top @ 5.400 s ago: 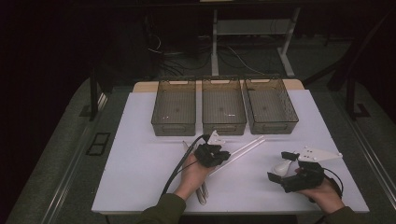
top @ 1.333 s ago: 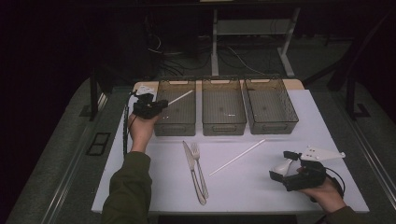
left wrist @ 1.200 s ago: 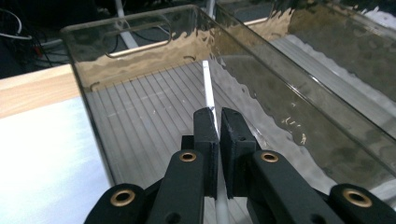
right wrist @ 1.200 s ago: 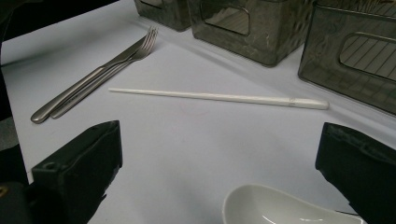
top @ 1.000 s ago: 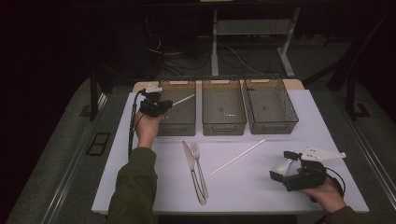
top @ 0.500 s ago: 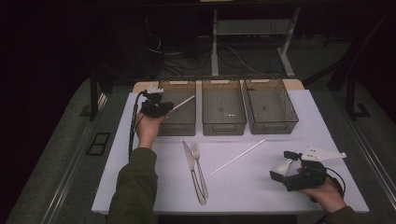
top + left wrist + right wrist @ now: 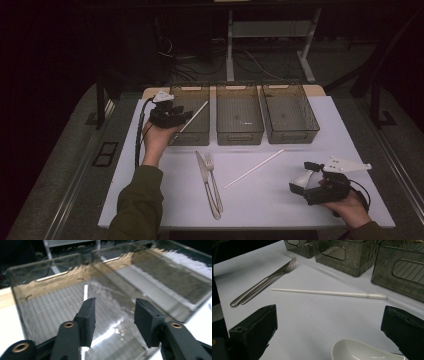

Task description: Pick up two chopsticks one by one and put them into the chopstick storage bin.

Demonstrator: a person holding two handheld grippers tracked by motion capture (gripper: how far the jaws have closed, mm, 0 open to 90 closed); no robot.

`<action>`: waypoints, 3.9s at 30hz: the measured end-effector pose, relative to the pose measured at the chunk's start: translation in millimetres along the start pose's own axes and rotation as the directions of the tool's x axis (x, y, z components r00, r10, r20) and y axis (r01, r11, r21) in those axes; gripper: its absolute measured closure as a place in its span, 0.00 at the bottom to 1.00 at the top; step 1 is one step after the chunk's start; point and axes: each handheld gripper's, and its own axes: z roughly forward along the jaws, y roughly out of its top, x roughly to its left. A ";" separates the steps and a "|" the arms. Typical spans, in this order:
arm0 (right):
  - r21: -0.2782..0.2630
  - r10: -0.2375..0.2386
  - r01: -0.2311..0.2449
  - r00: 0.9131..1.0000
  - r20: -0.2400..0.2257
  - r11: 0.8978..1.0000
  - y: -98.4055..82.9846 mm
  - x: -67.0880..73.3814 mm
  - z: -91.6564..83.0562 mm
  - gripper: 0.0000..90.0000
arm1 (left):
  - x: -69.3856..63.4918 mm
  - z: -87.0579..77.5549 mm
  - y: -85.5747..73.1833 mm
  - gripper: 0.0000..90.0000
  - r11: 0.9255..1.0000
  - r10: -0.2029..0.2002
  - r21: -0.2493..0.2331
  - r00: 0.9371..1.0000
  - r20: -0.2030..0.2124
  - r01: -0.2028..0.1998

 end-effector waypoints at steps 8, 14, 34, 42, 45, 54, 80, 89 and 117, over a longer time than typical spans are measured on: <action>-0.006 0.001 -0.001 1.000 -0.006 1.000 -0.1 0.2 -0.7 0.01 | -27.1 -19.1 -1.7 0.42 0.999 0.035 -0.036 0.994 0.105 -0.031; 0.008 -0.013 0.012 1.000 0.012 1.000 0.5 -1.4 -2.8 0.01 | -49.1 -21.9 -10.5 0.32 0.997 0.066 -0.051 0.986 0.150 -0.059; 0.039 -0.027 0.028 0.999 -0.029 0.999 -8.1 -6.0 -6.1 0.01 | -118.6 7.9 -42.4 0.03 0.980 0.189 0.014 0.950 0.250 -0.199; 0.034 -0.017 0.018 1.000 -0.018 0.999 -9.6 -6.1 -6.5 0.01 | -139.1 24.0 -50.3 0.01 0.974 0.192 0.053 0.931 0.312 -0.219; 0.033 -0.012 0.013 1.000 -0.013 0.999 -10.0 -5.9 -6.3 0.01 | -144.8 29.9 -52.9 0.02 0.974 0.188 0.064 0.927 0.323 -0.220; 0.034 -0.011 0.012 1.000 -0.010 0.999 -10.3 -6.3 -5.6 0.01 | -161.3 40.1 -60.6 0.25 0.974 0.191 0.047 0.916 0.352 -0.221; 0.039 -0.002 0.003 1.000 -0.005 0.999 -10.7 -6.3 -5.5 0.01 | -177.9 72.9 -80.5 0.84 0.946 0.169 0.194 0.906 0.389 -0.260; 0.038 -0.004 0.005 1.000 -0.004 0.999 -10.6 -6.4 -5.8 0.01 | -180.5 75.1 -82.4 0.94 0.931 0.189 0.230 0.916 0.354 -0.282; 0.032 -0.007 0.007 1.000 -0.002 0.999 -10.5 -6.7 -7.2 0.01 | -165.4 54.3 -64.6 0.95 0.948 0.171 0.192 0.916 0.362 -0.253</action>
